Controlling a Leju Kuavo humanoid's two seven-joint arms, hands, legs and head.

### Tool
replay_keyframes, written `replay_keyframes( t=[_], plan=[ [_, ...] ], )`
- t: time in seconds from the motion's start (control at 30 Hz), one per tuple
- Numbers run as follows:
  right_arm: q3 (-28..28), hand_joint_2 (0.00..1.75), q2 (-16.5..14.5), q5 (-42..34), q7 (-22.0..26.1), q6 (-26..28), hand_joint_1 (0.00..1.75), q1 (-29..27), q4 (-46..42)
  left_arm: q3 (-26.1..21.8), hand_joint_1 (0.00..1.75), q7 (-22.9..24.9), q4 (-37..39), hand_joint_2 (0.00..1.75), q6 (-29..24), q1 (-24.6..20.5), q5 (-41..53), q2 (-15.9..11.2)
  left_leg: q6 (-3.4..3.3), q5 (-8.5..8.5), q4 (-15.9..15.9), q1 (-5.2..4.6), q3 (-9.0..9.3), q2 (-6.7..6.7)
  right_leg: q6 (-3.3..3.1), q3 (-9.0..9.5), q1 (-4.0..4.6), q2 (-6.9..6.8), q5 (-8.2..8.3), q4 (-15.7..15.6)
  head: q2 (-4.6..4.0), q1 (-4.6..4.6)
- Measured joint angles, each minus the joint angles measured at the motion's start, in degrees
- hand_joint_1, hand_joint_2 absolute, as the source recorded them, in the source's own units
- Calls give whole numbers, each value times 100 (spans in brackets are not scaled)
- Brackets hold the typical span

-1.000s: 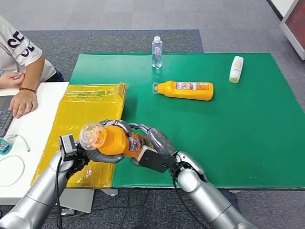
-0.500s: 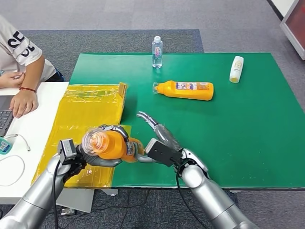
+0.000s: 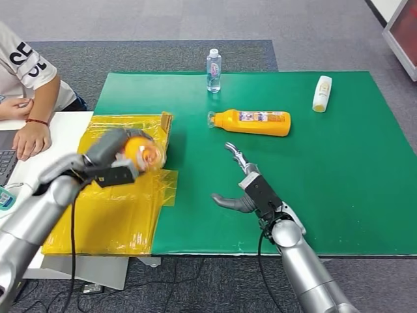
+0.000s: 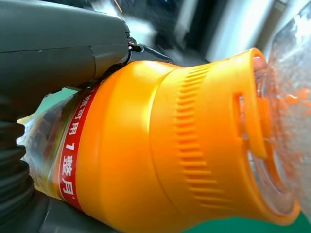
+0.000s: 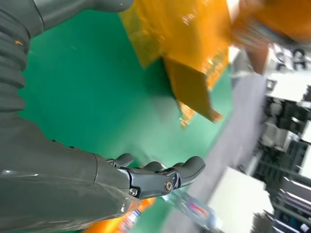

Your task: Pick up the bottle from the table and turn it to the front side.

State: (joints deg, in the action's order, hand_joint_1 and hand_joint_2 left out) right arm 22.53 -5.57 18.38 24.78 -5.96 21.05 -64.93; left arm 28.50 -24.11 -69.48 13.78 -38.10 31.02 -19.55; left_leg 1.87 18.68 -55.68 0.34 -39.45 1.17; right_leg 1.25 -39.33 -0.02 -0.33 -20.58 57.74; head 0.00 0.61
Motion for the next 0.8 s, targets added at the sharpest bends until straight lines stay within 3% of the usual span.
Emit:
replay_keyframes(
  t=[0.13,0.27,0.47,0.63,0.8],
  plan=[
    [-87,175,-3,82,-6,-10,0,-123,94,222,175,480,432,175,-8,-1079,510,-67,0,-2,0,0,4,-1,2,9,0,0,2,2,0,-2],
    [-122,175,-21,108,-8,6,0,-119,178,532,175,631,857,175,-59,-1619,849,-3,-2,-1,-1,-6,3,0,6,8,-8,1,5,-1,0,-2],
    [-131,175,-50,133,-14,16,0,-117,279,869,175,550,1312,175,-1,-1824,813,124,-2,1,-1,-11,6,1,6,9,-12,1,3,-1,0,-1],
    [-123,175,-72,144,5,7,0,-62,408,1050,175,44,1609,175,760,-1854,-86,109,-1,2,-1,-11,7,3,5,11,-10,3,3,0,0,-1],
    [-64,175,-122,56,71,-17,0,143,579,1135,175,-422,1958,175,1390,-1855,-1234,-95,-1,-1,-1,-9,6,5,4,8,-8,5,4,2,0,-2]
  ],
)
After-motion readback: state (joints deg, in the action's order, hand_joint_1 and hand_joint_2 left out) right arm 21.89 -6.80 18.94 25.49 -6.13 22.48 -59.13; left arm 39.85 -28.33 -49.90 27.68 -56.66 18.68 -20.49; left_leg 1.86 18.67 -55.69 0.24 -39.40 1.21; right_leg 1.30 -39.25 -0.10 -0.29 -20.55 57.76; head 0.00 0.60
